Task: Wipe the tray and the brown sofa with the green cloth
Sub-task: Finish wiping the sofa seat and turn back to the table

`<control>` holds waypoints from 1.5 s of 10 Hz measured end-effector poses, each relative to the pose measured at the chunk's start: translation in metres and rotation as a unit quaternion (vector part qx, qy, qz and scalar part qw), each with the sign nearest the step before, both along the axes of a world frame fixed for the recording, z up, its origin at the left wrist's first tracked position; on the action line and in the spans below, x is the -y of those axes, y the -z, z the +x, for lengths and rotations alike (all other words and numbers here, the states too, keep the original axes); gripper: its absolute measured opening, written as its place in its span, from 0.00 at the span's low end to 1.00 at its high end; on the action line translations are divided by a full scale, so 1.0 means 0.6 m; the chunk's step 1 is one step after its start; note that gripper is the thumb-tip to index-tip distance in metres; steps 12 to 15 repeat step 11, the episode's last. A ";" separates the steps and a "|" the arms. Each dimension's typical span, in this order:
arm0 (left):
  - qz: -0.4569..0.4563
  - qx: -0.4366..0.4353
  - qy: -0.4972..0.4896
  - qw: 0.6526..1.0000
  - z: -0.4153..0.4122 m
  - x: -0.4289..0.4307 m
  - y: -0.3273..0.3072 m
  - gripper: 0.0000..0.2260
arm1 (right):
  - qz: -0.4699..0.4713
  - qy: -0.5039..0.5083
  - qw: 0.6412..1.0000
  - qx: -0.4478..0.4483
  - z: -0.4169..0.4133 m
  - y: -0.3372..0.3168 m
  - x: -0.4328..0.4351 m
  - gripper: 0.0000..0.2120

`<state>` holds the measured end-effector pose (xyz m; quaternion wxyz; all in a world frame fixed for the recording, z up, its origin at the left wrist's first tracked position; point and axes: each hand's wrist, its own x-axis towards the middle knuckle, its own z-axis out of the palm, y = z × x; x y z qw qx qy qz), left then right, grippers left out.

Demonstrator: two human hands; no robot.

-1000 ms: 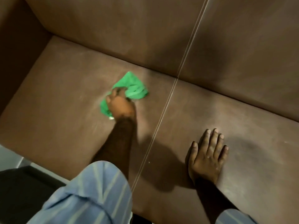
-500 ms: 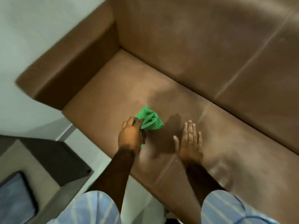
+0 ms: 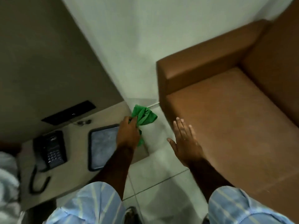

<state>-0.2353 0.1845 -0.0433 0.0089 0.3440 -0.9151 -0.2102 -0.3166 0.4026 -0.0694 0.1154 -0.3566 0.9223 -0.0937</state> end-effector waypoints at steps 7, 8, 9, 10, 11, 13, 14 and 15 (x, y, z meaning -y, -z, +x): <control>-0.004 0.096 0.028 0.995 0.329 0.253 0.332 0.36 | 0.067 -0.130 0.985 0.087 0.240 0.311 0.341 0.32; -0.024 0.077 0.042 0.996 0.355 0.239 0.373 0.39 | 0.070 -0.159 0.984 0.032 0.252 0.347 0.322 0.33; -0.024 0.094 0.055 0.994 0.354 0.239 0.385 0.40 | 0.094 -0.162 0.982 0.020 0.247 0.359 0.318 0.34; 0.021 0.123 0.066 0.990 0.354 0.241 0.373 0.41 | 0.114 -0.179 0.975 0.064 0.244 0.355 0.320 0.34; 0.037 0.127 0.072 0.989 0.354 0.266 0.312 0.42 | 0.138 -0.179 0.967 0.116 0.187 0.288 0.323 0.36; 0.037 0.127 0.072 0.989 0.354 0.266 0.312 0.42 | 0.138 -0.179 0.967 0.116 0.187 0.288 0.323 0.36; 0.037 0.127 0.072 0.989 0.354 0.266 0.312 0.42 | 0.138 -0.179 0.967 0.116 0.187 0.288 0.323 0.36; 0.037 0.127 0.072 0.989 0.354 0.266 0.312 0.42 | 0.138 -0.179 0.967 0.116 0.187 0.288 0.323 0.36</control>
